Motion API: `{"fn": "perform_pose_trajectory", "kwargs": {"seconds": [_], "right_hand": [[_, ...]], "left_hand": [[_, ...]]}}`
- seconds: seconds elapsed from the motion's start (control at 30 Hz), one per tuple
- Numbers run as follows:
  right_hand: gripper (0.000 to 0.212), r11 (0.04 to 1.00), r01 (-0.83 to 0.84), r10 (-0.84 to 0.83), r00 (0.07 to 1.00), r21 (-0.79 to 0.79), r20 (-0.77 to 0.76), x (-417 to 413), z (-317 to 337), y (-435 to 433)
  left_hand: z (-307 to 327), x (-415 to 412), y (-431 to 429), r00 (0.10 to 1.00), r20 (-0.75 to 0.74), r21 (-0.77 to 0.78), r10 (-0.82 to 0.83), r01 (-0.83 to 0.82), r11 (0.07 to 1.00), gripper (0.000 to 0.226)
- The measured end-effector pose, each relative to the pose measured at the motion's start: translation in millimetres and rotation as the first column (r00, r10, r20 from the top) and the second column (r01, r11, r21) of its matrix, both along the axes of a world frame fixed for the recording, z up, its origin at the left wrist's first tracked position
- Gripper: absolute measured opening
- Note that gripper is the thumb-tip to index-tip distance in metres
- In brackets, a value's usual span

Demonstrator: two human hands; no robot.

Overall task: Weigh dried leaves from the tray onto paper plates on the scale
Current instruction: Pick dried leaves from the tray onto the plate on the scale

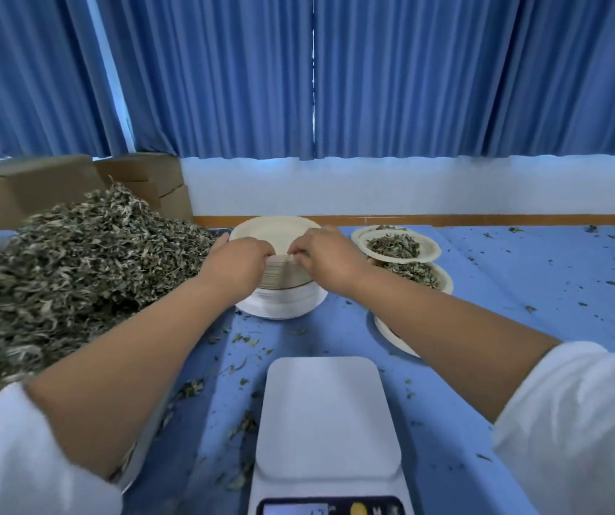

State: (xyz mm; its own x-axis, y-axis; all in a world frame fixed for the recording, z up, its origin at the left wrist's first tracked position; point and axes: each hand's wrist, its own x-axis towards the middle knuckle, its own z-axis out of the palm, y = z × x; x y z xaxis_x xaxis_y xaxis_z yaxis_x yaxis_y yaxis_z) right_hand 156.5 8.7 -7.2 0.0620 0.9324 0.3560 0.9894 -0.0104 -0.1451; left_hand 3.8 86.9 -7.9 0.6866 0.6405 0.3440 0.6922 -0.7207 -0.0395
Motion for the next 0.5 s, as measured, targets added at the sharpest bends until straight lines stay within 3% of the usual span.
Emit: {"fn": "perform_pose_trajectory", "kwargs": {"seconds": [0.27, 0.5], "right_hand": [[0.028, 1.0, 0.009, -0.01, 0.996, 0.008, 0.087, -1.1, 6.7, -0.5], [0.028, 0.995, -0.02, 0.009, 0.994, 0.101, 0.111, 3.4, 11.9, -2.5]], "left_hand": [[4.2, 9.1, 1.4, 0.995, -0.083, 0.104, 0.053, -0.045, 0.994, 0.025], [6.9, 8.2, 2.1, 1.0, -0.006, 0.145, 0.02, -0.019, 0.989, 0.032]]}}
